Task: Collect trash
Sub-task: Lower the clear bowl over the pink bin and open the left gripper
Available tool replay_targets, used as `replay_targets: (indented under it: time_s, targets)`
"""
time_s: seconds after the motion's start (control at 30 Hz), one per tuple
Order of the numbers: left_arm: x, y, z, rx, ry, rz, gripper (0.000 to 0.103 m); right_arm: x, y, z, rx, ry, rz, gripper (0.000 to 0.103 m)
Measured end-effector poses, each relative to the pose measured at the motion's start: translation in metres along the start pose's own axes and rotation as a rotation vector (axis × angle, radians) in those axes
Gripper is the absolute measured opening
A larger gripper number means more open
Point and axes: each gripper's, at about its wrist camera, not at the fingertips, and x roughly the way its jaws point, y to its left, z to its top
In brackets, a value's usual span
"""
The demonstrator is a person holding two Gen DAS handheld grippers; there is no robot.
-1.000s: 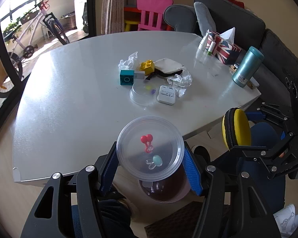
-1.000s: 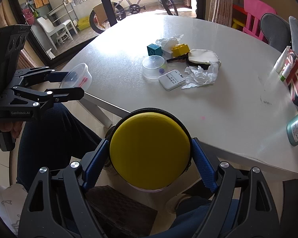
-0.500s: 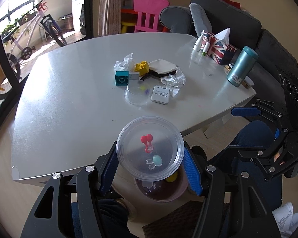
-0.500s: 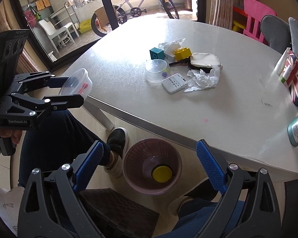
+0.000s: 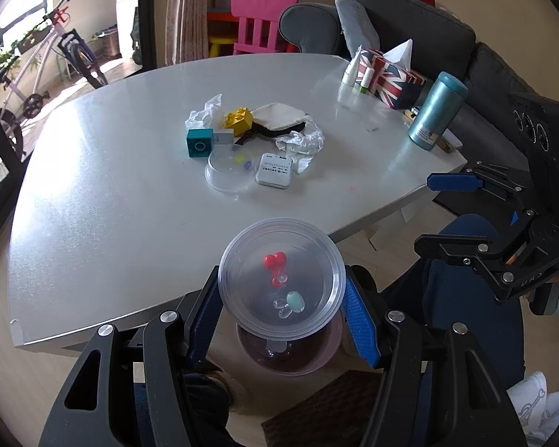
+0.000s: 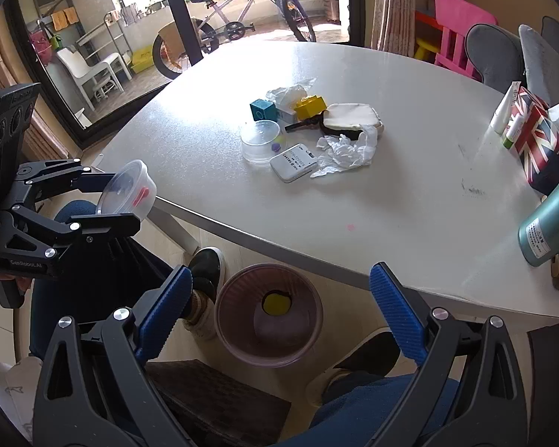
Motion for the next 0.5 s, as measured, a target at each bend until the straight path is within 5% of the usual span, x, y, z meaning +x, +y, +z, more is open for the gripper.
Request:
replay_targets:
  time_s: [0.07,0.1,0.5]
  targets:
    - [0.000,-0.002,0.000,0.004,-0.002,-0.015,0.072,-0.002,-0.003,0.000,0.008,-0.005,-0.005,0.095]
    - [-0.001,-0.003,0.000,0.002,-0.012,-0.020,0.093,-0.004,-0.005,0.000,0.011,-0.008,-0.008,0.095]
    - [-0.001,0.001,0.009,-0.017,-0.023,-0.003,0.096,-0.011,-0.012,0.005,0.031,-0.030,-0.025,0.097]
